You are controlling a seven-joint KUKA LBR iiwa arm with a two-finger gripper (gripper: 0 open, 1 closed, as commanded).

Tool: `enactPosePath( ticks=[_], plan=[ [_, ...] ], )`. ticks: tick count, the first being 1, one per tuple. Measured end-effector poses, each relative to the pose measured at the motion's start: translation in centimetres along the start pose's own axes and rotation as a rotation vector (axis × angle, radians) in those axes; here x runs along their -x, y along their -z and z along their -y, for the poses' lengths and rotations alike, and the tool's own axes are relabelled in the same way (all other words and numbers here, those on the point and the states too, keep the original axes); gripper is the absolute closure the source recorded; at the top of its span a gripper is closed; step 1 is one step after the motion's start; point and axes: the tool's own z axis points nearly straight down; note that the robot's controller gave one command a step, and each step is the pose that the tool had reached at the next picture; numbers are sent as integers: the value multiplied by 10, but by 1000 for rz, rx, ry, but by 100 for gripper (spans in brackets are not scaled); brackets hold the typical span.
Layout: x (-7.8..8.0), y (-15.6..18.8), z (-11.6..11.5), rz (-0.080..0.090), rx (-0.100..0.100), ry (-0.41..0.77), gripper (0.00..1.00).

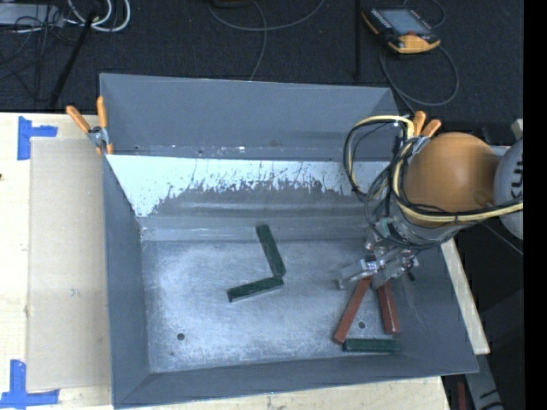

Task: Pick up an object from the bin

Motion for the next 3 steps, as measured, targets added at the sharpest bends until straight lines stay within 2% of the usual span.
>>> enactPosePath(
  ticks=[1, 2, 3],
  plan=[
    [-1, -2, 9, 19, 0, 390, 0],
    [-6, 2, 11, 11, -5, 381, 100],
    [4, 8, 16, 9, -1, 244, 100]
  ],
)
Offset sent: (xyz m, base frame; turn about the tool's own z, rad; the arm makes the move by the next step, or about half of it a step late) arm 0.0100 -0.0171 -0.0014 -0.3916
